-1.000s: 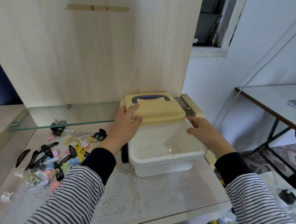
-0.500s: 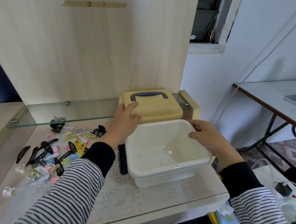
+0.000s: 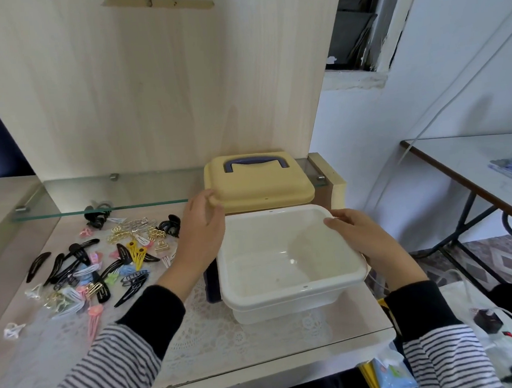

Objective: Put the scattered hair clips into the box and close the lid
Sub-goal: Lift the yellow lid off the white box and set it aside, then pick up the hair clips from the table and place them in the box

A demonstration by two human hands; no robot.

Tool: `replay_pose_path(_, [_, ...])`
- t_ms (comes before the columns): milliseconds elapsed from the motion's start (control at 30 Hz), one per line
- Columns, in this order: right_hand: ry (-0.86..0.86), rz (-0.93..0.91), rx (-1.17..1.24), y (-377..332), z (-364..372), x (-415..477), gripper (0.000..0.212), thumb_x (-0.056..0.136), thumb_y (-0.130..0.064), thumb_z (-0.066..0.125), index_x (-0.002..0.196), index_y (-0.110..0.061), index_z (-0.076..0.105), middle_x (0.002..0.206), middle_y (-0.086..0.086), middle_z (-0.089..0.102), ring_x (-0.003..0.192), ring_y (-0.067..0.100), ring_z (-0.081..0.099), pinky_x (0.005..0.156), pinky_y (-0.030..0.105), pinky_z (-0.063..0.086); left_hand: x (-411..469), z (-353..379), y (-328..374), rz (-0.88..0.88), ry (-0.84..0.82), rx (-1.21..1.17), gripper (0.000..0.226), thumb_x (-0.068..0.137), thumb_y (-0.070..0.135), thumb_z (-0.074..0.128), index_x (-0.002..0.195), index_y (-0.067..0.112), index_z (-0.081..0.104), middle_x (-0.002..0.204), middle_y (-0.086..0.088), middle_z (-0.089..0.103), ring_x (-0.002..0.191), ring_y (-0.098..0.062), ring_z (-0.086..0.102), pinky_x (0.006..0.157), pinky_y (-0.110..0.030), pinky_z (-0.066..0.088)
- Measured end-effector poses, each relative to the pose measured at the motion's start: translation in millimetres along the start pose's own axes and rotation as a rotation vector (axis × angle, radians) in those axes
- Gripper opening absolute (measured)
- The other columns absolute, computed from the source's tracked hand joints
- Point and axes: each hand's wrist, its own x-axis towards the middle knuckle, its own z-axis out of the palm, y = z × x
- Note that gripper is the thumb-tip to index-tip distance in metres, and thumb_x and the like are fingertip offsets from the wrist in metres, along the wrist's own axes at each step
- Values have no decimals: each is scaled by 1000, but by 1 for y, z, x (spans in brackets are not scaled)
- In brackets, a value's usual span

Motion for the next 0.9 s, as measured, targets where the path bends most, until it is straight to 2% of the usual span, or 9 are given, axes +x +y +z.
replay_pose_path(100, [24,31,-7,-1,0,-2,44,78,-51,61,113,-23,64,103,-2,70,92,21,68,85,45,56,-19,-4,-1,-134,45,-161,19,93,23,49,109,28,56,120,0,56,110,-13,55,96,-36,46])
replay_pose_path(200, [42,28,-23,-3,3,-6,26,89,-39,58,96,-16,68,94,6,72,87,25,68,85,44,55,-38,-5,7,-288,-8,-290,19,94,21,50,111,23,57,110,3,61,98,-11,59,78,-29,48])
replay_pose_path(333, [91,3,-69,-5,9,-14,41,91,-37,53,95,3,65,87,16,67,75,27,61,71,35,49,-50,-3,14,-336,-85,-341,24,97,19,45,118,28,53,108,10,59,92,-2,56,65,-22,42])
replay_pose_path(400, [106,-2,-98,-4,11,-16,44,92,-38,51,98,5,62,85,14,63,73,23,56,67,32,44,-51,-2,13,-335,-87,-338,24,98,20,44,120,30,51,106,13,57,89,2,54,62,-20,40])
replay_pose_path(467, [117,-4,-104,-6,11,-17,38,93,-38,51,101,-4,65,92,10,67,77,20,58,68,31,44,-51,-3,12,-320,-85,-328,27,99,21,43,123,30,50,104,17,55,88,6,52,63,-18,39])
replay_pose_path(567, [135,-1,-92,-13,11,-22,37,95,-39,48,118,-13,61,107,2,65,90,18,60,66,28,43,-50,-6,7,-266,-74,-325,31,100,25,43,131,27,49,113,17,55,97,7,51,72,-15,39])
replay_pose_path(700, [292,-119,-190,-33,22,-32,44,97,-36,46,133,-11,50,136,7,50,124,24,46,95,34,37,-51,-22,-13,-136,38,-182,24,100,27,42,122,31,52,119,15,53,111,0,49,83,-15,37])
replay_pose_path(833, [536,-437,-190,-62,50,-42,26,94,-18,52,115,-6,62,120,11,59,117,25,48,98,32,35,-51,-51,-37,19,195,48,23,99,25,44,117,29,57,119,13,56,110,-2,51,91,-25,42])
replay_pose_path(900, [605,-558,-147,-75,70,-46,26,90,-17,52,112,-7,63,116,8,58,111,24,50,90,20,34,-52,-66,-44,67,246,146,22,98,23,46,117,27,58,119,14,56,104,-1,52,87,-27,42])
